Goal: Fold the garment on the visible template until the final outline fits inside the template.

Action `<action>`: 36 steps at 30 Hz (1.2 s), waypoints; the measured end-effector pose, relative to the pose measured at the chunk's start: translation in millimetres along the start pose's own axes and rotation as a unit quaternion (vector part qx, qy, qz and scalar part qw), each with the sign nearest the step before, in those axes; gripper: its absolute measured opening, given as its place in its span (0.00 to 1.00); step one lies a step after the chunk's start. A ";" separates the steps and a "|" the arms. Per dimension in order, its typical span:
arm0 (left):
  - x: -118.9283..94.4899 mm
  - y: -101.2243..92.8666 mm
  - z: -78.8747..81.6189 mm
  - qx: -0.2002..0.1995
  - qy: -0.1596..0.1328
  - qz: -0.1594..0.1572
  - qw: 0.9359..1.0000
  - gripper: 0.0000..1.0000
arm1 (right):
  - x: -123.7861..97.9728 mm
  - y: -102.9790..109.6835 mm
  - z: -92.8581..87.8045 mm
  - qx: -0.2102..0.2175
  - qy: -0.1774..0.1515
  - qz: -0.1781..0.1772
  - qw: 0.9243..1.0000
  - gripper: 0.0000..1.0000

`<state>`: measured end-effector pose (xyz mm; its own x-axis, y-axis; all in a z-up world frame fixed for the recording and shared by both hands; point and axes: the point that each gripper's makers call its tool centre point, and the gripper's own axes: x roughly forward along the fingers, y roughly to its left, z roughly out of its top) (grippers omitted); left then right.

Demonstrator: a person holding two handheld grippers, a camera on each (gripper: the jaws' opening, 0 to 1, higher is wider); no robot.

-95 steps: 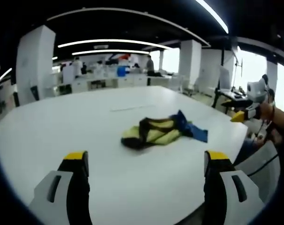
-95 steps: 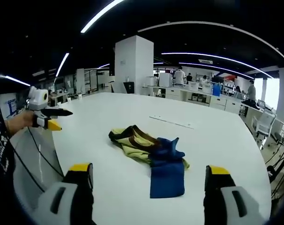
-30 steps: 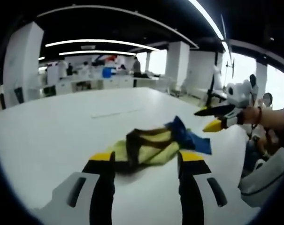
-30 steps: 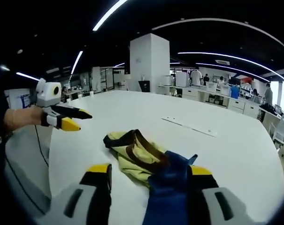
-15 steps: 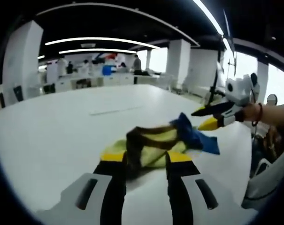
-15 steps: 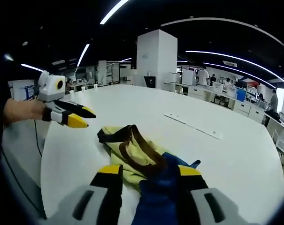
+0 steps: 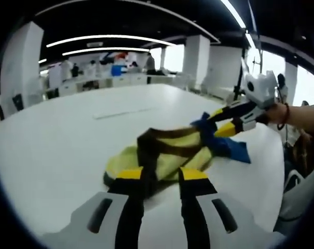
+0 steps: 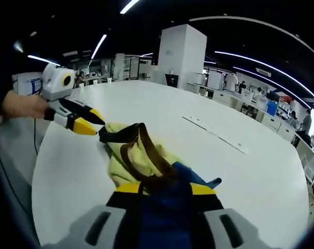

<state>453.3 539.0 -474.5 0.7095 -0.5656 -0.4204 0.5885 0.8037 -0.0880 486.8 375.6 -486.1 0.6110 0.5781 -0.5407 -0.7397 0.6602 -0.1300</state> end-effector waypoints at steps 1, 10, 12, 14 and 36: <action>1.8 0.8 -1.8 -0.004 0.003 0.000 1.000 0.21 | 0.4 -0.4 0.0 -0.002 0.002 0.000 1.000 0.29; 14.3 5.0 -17.1 -0.007 0.023 -0.002 1.000 0.16 | 3.9 -10.4 -13.4 -0.017 0.042 -0.004 0.999 0.22; 15.6 7.6 -20.7 -0.006 0.027 0.003 1.000 0.15 | 4.1 -11.8 -16.8 -0.023 0.048 -0.006 0.999 0.21; 15.9 9.7 -23.4 -0.004 0.029 0.005 1.000 0.13 | 4.5 -13.7 -17.4 -0.023 0.049 -0.007 0.999 0.20; 20.6 18.2 -39.9 -0.020 0.050 0.017 0.998 0.00 | 13.3 -17.0 -30.2 -0.009 0.074 -0.038 0.996 0.00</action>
<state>463.2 549.3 -520.8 0.6854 -0.5174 -0.5124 0.5466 0.8305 -0.1074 499.0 357.6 -516.2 0.6185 0.4487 -0.6451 -0.6981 0.6906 -0.1889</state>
